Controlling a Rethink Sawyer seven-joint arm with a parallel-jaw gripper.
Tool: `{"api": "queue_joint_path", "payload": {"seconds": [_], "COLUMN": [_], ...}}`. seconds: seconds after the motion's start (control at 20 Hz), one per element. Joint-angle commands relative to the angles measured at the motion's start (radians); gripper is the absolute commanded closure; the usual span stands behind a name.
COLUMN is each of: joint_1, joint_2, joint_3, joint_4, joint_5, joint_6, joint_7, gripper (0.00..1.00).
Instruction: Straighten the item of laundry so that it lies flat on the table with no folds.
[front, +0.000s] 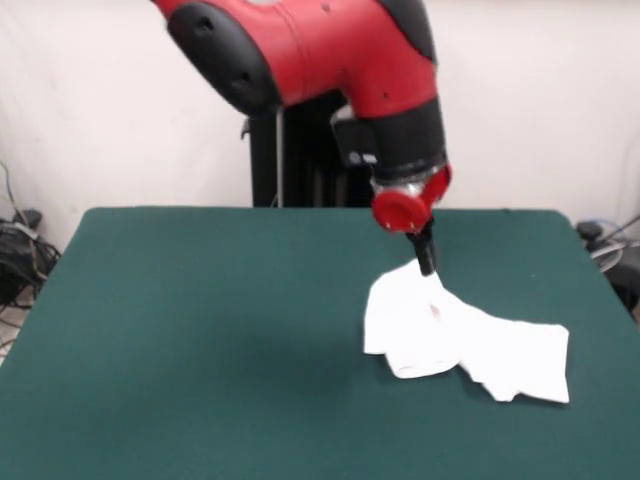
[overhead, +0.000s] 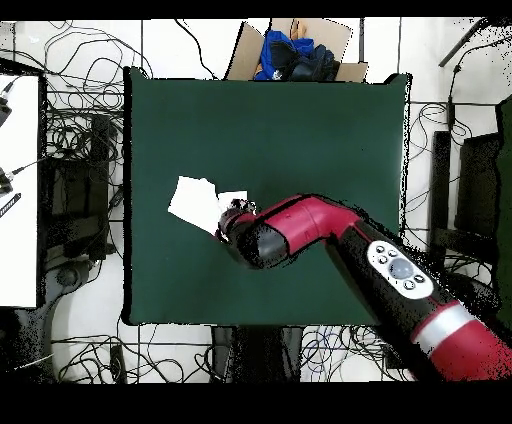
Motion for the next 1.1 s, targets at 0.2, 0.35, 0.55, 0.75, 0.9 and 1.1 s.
{"api": "queue_joint_path", "payload": {"seconds": [0.2, 0.35, 0.55, 0.75, 0.9, 1.1], "joint_1": [-0.141, -0.121, -0.026, 0.035, 0.056, 0.083], "joint_2": [-0.093, -0.098, -0.053, -0.009, 0.018, 0.053], "joint_3": [0.28, 0.25, 0.122, 0.053, 0.027, -0.008], "joint_4": [0.104, 0.094, 0.032, -0.022, -0.042, -0.07], "joint_5": [0.117, 0.105, 0.015, -0.036, -0.061, -0.101], "joint_6": [0.126, 0.153, 0.155, 0.146, 0.137, 0.118], "joint_7": [-0.223, -0.209, -0.151, -0.112, -0.098, -0.08], "gripper": [1.0, 1.0, 1.0, 1.0, 1.0, 1.0]}}
